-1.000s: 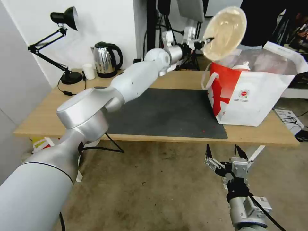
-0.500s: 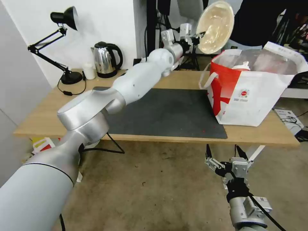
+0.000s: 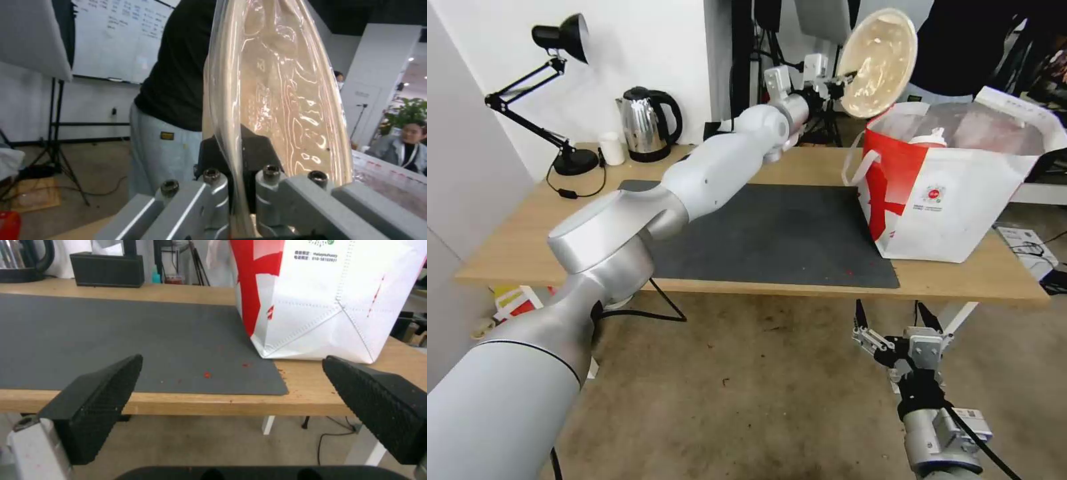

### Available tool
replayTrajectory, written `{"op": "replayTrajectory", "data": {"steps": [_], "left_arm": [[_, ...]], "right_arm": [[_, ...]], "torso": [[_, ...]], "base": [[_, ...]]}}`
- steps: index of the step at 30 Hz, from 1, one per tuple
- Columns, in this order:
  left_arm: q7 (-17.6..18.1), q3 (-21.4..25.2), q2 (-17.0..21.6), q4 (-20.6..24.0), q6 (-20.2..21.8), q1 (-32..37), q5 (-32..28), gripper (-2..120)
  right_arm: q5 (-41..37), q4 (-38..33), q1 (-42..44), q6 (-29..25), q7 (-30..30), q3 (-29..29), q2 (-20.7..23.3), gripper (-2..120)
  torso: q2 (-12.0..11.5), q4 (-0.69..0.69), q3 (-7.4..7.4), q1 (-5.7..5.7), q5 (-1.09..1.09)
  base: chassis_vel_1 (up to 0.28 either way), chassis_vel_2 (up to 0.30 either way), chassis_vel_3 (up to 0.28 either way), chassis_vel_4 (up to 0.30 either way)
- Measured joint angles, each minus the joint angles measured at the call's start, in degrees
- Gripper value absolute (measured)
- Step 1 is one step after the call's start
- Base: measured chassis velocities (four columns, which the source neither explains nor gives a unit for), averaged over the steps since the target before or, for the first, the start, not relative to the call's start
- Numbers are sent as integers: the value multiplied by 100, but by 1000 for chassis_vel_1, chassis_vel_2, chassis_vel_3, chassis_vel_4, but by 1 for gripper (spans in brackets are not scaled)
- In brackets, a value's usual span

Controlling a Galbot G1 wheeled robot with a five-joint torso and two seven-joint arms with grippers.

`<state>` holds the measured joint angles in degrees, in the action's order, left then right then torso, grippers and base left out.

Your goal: Pick up the trash from the table and place it into the takeout bag.

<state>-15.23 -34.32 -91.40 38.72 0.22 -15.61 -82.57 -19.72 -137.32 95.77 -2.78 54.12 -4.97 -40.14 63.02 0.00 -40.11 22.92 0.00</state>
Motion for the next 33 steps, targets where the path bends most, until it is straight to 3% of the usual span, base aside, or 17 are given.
{"op": "replayTrajectory", "data": {"steps": [14,26,33], "left_arm": [[-305,198,1,71,15,70,-23,0],[-351,172,1,107,26,115,-8,0],[-552,67,5,63,351,186,309,0]], "right_arm": [[0,0,0,0,0,0,0,100],[0,0,0,0,0,0,0,100],[0,0,0,0,0,0,0,100]], "torso": [[0,0,0,0,0],[0,0,0,0,0],[1,1,0,0,0]], "base": [[0,0,0,0],[0,0,0,0],[0,0,0,0]]}}
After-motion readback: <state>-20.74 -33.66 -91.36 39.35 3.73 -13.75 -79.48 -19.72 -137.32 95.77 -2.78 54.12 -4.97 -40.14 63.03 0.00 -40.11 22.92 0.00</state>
